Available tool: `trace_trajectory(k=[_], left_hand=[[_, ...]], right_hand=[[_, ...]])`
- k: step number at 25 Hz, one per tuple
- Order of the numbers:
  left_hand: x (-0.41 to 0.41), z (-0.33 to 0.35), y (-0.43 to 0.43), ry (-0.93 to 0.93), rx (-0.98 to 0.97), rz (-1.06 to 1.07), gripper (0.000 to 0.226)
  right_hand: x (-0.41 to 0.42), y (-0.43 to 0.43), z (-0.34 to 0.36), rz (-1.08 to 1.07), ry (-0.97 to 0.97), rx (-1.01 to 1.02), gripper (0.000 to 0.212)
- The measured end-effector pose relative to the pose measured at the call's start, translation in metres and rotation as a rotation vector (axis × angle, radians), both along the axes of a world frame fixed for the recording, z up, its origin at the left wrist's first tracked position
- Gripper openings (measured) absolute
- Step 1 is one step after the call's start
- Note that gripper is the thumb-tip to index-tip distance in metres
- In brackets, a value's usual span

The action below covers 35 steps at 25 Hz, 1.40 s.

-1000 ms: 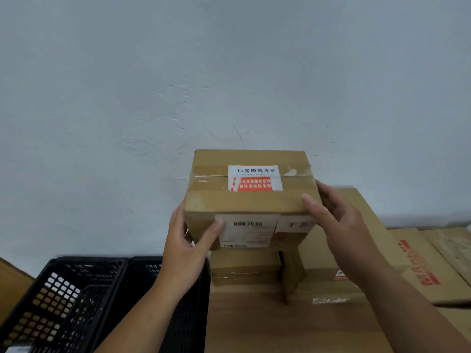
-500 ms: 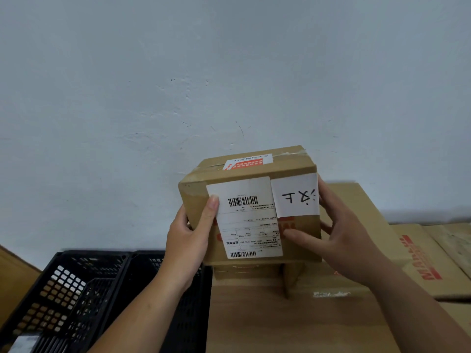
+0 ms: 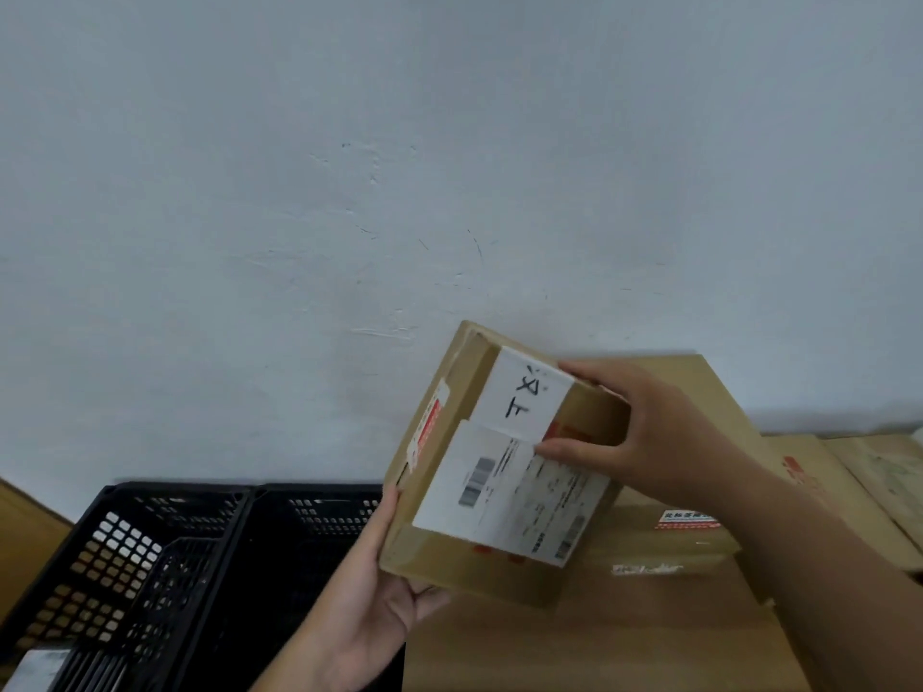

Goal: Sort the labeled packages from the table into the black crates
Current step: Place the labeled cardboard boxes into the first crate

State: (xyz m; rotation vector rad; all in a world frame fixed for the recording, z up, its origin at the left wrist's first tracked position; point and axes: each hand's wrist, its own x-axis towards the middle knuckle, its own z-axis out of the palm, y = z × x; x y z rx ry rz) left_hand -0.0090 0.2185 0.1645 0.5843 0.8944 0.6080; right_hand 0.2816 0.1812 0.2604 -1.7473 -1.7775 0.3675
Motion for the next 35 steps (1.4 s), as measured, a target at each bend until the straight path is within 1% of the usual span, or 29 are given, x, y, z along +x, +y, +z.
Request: trace_trajectory(k=[1,3,5,6,7,8,9,11,12,14,16,17,18,19,20,21,22,24,25,26,27,29,31,33,35], left_hand=[[0.001,0.002,-0.001,-0.001,0.011,0.029,0.053],[0.002,0.003,0.0,-0.007,0.023,0.071,0.051],[0.002,0.001,0.001,-0.051,0.007,0.094,0.052],[0.002,0.0,0.002,-0.089,-0.002,0.103,0.053],[0.003,0.0,0.003,-0.137,0.0,0.104,0.054],[0.004,-0.001,0.004,-0.197,0.009,0.093,0.054],[0.005,-0.001,0.005,-0.258,0.008,0.083,0.054],[0.009,-0.001,0.006,-0.349,-0.019,0.062,0.054],[0.011,0.0,0.006,-0.38,-0.019,0.041,0.054],[0.015,0.002,0.006,-0.45,-0.001,-0.023,0.055],[0.017,0.005,0.007,-0.463,0.011,-0.034,0.057],[0.019,0.006,0.005,-0.417,0.083,-0.019,0.058],[0.023,0.01,0.003,-0.287,0.23,-0.014,0.056],[0.026,0.011,0.001,-0.124,0.408,-0.004,0.053],[0.025,0.012,-0.001,0.076,0.616,0.069,0.055],[0.023,0.017,-0.001,0.263,0.827,0.148,0.063],[0.022,0.022,0.003,0.367,0.996,0.207,0.077],[0.012,0.033,0.02,0.458,1.305,0.203,0.106],[0.006,0.041,0.03,0.452,1.386,0.182,0.114],[0.001,0.051,0.038,0.423,1.427,0.158,0.115],[-0.003,0.062,0.045,0.373,1.446,0.132,0.111],[-0.007,0.081,0.054,0.286,1.473,0.109,0.094],[-0.006,0.094,0.057,0.279,1.465,0.076,0.084],[-0.002,0.099,0.053,0.298,1.399,0.012,0.076],[-0.001,0.094,0.045,0.314,1.352,-0.014,0.063]], right_hand=[[-0.006,-0.001,-0.006,-0.037,0.014,0.021,0.091],[-0.011,-0.001,-0.015,-0.102,0.102,0.026,0.095],[-0.011,-0.002,-0.019,-0.161,0.208,0.053,0.101],[-0.011,-0.002,-0.019,-0.166,0.33,0.069,0.103],[-0.012,-0.003,-0.019,-0.139,0.508,0.084,0.106],[-0.016,-0.005,-0.019,-0.078,0.656,0.088,0.108],[-0.023,-0.007,-0.021,-0.013,0.724,0.088,0.105],[-0.039,-0.014,-0.031,0.046,0.671,0.103,0.086],[-0.046,-0.017,-0.036,0.036,0.669,0.114,0.078],[-0.056,-0.026,-0.046,-0.018,0.73,0.127,0.068],[-0.061,-0.031,-0.052,-0.075,0.775,0.137,0.062],[-0.06,-0.033,-0.054,-0.093,0.789,0.15,0.062],[-0.058,-0.034,-0.055,-0.102,0.787,0.164,0.062],[-0.055,-0.034,-0.054,-0.104,0.776,0.173,0.061],[-0.049,-0.034,-0.051,-0.097,0.763,0.176,0.058],[-0.042,-0.036,-0.045,-0.088,0.755,0.173,0.054],[-0.033,-0.037,-0.039,-0.076,0.744,0.168,0.05],[-0.015,-0.04,-0.027,-0.049,0.712,0.141,0.046],[-0.007,-0.042,-0.022,-0.028,0.698,0.119,0.045],[-0.001,-0.043,-0.02,-0.001,0.691,0.095,0.045],[0.003,-0.044,-0.019,0.021,0.69,0.076,0.045],[0.006,-0.046,-0.021,0.041,0.692,0.052,0.046],[0.007,-0.046,-0.023,0.056,0.657,0.027,0.045],[0.006,-0.046,-0.02,0.087,0.58,-0.018,0.045],[0.004,-0.047,-0.015,0.083,0.531,-0.022,0.047]])
